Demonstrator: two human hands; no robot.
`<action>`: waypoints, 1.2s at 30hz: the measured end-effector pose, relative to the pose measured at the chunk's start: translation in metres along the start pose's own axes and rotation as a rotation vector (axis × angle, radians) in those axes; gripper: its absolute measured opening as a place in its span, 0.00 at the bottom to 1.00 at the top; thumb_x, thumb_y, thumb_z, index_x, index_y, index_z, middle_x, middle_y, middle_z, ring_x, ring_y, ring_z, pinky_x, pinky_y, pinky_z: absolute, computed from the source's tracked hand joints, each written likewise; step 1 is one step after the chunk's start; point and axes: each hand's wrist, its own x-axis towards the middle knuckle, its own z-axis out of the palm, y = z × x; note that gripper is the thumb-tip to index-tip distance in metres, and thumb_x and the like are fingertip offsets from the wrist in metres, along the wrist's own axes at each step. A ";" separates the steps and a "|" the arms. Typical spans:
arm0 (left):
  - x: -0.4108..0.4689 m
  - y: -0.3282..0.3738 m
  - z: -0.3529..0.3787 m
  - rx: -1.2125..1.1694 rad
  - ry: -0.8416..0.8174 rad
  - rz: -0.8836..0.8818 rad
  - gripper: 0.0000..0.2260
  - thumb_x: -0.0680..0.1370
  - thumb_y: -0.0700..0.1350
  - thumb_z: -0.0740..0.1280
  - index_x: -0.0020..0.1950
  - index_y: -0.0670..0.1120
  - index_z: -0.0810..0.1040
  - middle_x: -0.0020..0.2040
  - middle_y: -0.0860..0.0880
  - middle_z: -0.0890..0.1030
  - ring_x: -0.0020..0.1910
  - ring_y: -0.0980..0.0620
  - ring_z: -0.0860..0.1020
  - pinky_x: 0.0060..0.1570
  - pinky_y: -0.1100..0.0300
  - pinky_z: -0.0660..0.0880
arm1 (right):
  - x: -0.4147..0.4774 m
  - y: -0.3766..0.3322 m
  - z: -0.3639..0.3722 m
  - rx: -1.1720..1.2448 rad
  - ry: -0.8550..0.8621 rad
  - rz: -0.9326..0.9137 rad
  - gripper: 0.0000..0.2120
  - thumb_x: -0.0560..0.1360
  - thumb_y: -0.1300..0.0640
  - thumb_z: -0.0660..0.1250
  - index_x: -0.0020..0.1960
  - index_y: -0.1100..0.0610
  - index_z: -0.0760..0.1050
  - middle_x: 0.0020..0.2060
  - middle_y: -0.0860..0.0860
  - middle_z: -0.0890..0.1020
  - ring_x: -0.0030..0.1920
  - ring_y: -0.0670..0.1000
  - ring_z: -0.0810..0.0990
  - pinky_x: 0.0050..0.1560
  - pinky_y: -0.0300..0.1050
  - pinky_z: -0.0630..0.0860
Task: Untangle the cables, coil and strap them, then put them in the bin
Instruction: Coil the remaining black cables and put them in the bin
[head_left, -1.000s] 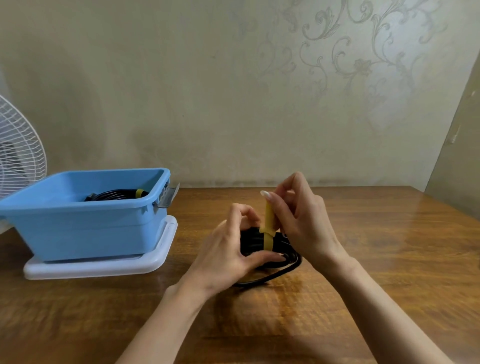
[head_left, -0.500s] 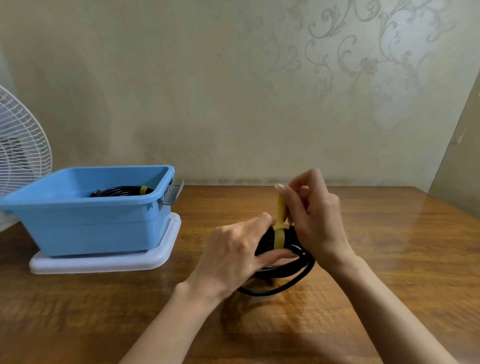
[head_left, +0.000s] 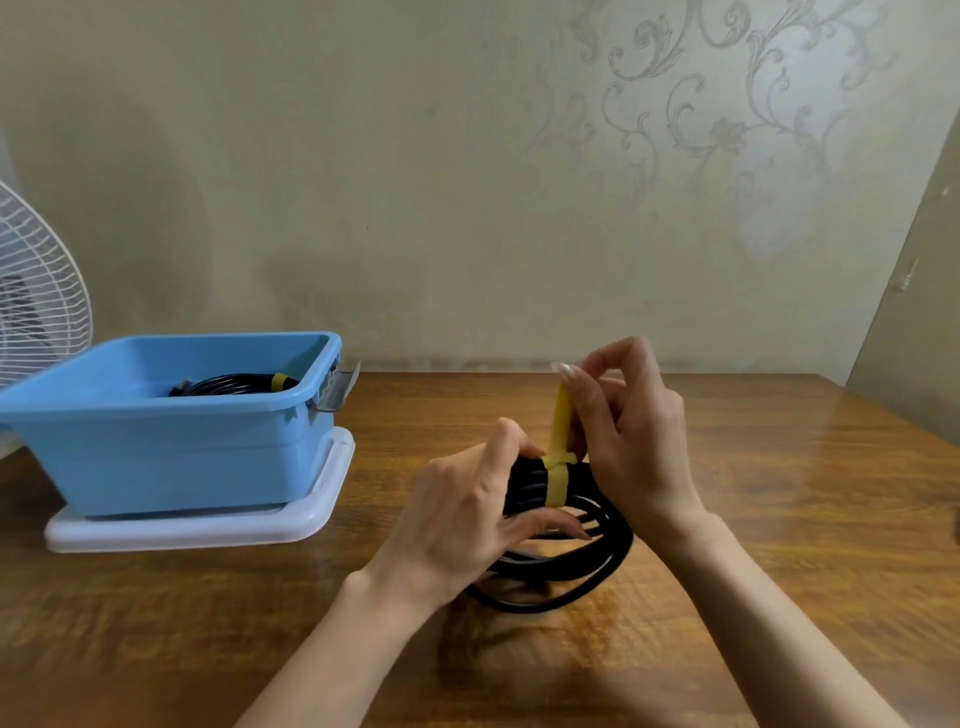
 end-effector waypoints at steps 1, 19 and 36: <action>0.000 -0.001 -0.002 -0.035 -0.020 -0.038 0.25 0.71 0.71 0.56 0.51 0.51 0.62 0.38 0.51 0.80 0.32 0.58 0.79 0.29 0.65 0.77 | -0.001 -0.002 0.000 -0.055 0.003 -0.097 0.07 0.80 0.54 0.60 0.47 0.55 0.63 0.24 0.47 0.74 0.23 0.49 0.74 0.20 0.35 0.68; 0.000 -0.006 -0.005 -0.143 -0.035 -0.066 0.22 0.73 0.69 0.59 0.54 0.53 0.63 0.40 0.56 0.79 0.34 0.59 0.79 0.32 0.68 0.75 | 0.005 0.002 -0.005 -0.071 -0.194 -0.023 0.08 0.71 0.64 0.73 0.35 0.63 0.75 0.29 0.47 0.79 0.31 0.43 0.77 0.32 0.34 0.72; -0.004 -0.004 -0.003 -0.007 0.000 0.058 0.12 0.75 0.52 0.65 0.56 0.49 0.70 0.45 0.56 0.79 0.43 0.64 0.76 0.39 0.68 0.76 | 0.010 0.015 -0.013 0.552 -0.694 0.957 0.05 0.75 0.69 0.64 0.49 0.64 0.75 0.37 0.56 0.80 0.30 0.49 0.80 0.30 0.37 0.78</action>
